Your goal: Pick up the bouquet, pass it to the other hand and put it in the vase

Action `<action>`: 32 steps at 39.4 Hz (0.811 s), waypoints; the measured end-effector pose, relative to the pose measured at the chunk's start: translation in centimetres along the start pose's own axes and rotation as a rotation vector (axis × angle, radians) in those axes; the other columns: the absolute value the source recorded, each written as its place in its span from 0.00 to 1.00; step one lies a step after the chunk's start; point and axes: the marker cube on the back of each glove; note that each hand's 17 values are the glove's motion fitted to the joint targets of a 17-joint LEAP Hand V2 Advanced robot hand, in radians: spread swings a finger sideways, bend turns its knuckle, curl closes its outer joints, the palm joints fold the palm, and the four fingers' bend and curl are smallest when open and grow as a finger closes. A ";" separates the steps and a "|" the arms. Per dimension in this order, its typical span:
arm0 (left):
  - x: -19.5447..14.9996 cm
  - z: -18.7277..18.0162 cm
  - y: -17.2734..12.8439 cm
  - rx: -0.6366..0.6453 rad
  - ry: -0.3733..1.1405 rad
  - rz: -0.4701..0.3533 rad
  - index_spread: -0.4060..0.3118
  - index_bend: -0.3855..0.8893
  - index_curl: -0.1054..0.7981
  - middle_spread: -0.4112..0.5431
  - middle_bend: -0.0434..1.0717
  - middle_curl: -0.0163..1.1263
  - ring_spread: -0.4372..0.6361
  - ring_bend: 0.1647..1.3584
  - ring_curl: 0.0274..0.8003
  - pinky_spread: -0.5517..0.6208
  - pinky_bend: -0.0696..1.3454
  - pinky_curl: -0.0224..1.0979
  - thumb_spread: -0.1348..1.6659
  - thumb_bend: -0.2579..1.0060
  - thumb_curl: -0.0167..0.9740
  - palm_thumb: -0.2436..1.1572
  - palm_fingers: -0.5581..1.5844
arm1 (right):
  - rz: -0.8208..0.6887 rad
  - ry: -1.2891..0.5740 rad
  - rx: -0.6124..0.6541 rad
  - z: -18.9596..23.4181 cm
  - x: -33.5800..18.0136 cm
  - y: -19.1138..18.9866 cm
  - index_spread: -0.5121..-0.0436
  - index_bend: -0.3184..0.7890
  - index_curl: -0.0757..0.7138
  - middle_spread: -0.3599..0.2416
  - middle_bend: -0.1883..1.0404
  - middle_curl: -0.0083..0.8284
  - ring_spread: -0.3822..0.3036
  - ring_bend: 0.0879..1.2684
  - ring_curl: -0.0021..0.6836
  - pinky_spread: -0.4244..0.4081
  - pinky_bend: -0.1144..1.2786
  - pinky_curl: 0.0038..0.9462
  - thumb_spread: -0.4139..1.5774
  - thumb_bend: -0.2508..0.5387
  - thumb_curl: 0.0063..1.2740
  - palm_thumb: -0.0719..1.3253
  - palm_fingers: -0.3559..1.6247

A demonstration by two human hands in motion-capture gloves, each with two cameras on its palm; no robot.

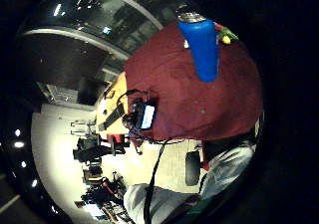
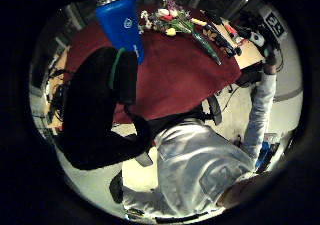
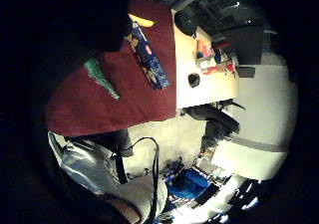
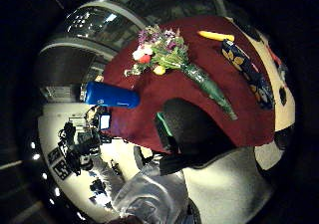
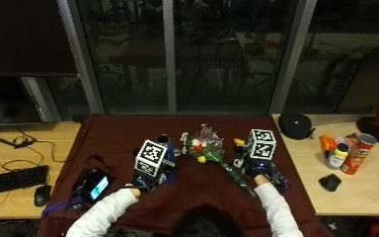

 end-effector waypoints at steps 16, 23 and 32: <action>1.6 0.8 -0.3 0.014 -0.095 0.069 0.45 0.44 0.53 0.48 0.23 0.34 0.64 0.17 0.29 0.76 0.17 0.23 0.77 0.19 0.32 0.43 0.47 | 0.327 -0.119 -0.117 10.3 3.0 -4.0 0.78 0.30 0.11 0.77 0.39 0.44 0.64 0.62 0.55 0.71 0.72 0.41 0.75 0.30 0.24 0.38 0.38; 1.7 0.7 0.1 0.014 -0.094 0.073 0.45 0.44 0.54 0.49 0.22 0.34 0.65 0.17 0.30 0.76 0.17 0.23 0.77 0.19 0.33 0.43 0.47 | 0.313 -0.146 -0.144 13.3 3.0 -4.0 0.83 0.31 0.11 0.77 0.40 0.45 0.59 0.63 0.55 0.65 0.72 0.40 0.75 0.29 0.25 0.38 0.39; 1.9 0.9 0.7 0.016 -0.086 0.081 0.46 0.45 0.55 0.50 0.20 0.35 0.67 0.16 0.30 0.76 0.17 0.24 0.77 0.19 0.33 0.42 0.46 | 0.292 -0.220 -0.262 18.4 3.2 -4.7 0.85 0.32 0.12 0.72 0.42 0.48 0.53 0.62 0.56 0.60 0.72 0.40 0.75 0.29 0.26 0.40 0.40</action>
